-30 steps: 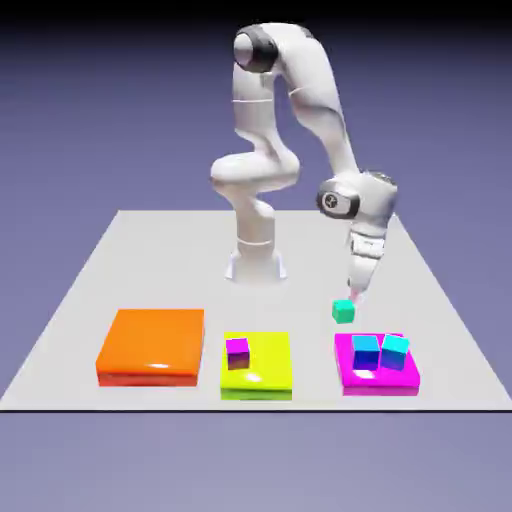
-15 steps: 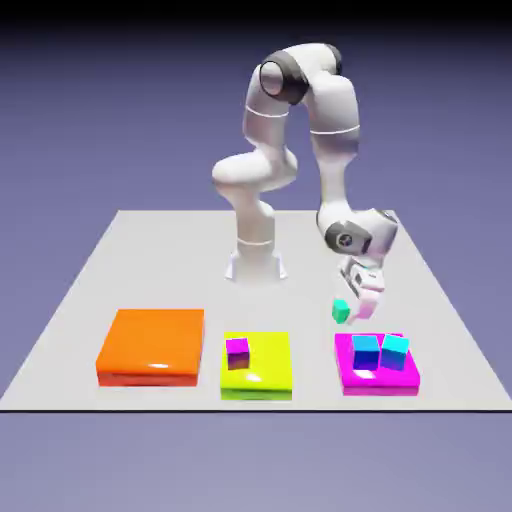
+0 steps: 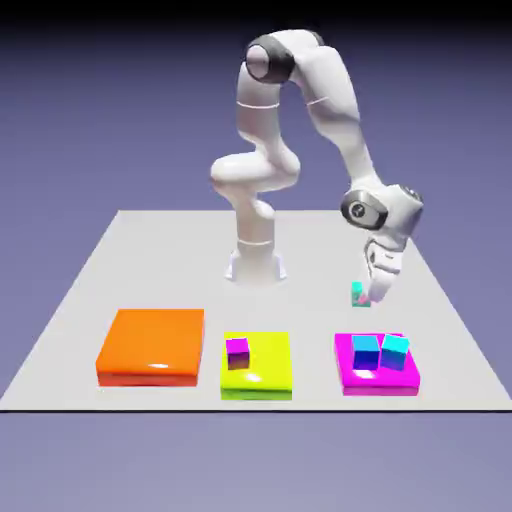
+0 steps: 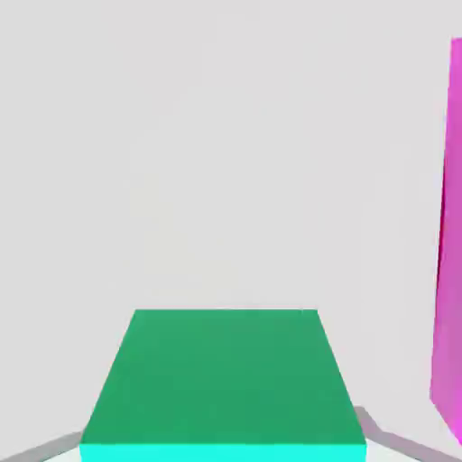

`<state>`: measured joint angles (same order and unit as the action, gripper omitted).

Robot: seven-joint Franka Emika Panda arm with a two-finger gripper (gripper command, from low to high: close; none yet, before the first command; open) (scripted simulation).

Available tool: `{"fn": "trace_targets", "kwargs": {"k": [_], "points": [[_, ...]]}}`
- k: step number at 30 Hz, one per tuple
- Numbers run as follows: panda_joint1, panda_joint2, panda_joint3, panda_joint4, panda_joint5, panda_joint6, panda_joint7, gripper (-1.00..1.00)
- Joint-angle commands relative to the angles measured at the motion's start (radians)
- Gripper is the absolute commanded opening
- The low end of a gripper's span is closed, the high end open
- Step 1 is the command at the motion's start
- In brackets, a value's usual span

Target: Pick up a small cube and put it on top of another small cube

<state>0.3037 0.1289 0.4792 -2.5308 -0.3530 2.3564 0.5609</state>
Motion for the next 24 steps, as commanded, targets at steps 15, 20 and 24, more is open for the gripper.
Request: {"fn": "trace_targets", "kwargs": {"k": [15, 20, 24], "points": [[-0.401, 0.224, 0.123, 0.544, 0.176, -0.399, 0.433, -1.00], [-0.392, 0.294, 0.096, 0.479, 0.131, -0.276, 0.472, -1.00], [-0.394, 0.286, 0.100, 0.489, 0.137, -0.293, 0.468, 1.00]]}}
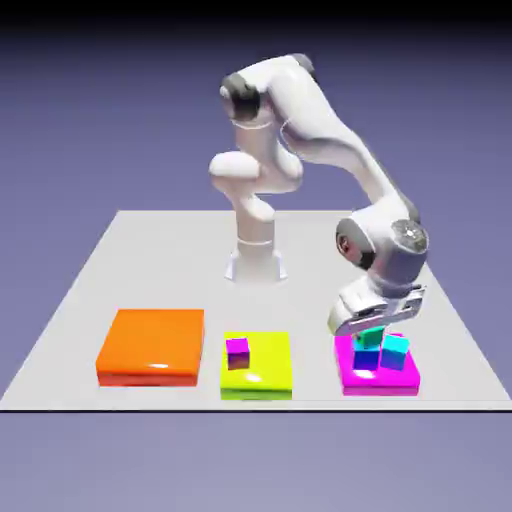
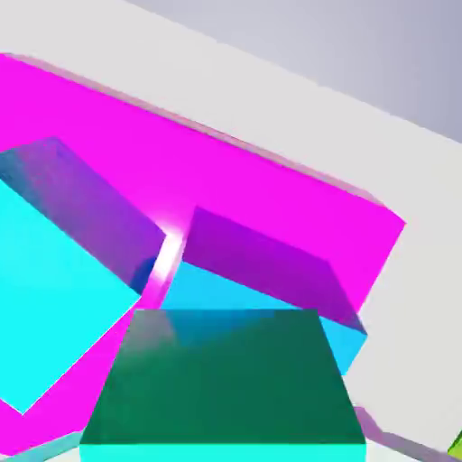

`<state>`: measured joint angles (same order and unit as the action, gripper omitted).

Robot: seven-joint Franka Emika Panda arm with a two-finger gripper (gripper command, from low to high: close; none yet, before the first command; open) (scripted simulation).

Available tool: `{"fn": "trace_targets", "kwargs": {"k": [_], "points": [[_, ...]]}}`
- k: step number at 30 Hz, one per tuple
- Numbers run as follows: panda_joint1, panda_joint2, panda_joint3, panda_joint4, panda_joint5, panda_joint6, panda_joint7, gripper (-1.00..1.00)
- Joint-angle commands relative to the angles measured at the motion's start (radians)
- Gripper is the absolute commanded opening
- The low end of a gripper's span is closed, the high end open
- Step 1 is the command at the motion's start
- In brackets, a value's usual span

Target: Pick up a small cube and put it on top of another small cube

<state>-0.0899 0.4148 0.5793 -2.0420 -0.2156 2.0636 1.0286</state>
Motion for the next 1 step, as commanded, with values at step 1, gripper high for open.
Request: {"fn": "trace_targets", "kwargs": {"k": [1], "points": [[-0.005, -0.022, 0.010, 0.025, 0.016, -0.044, -0.010, 1.00]]}}
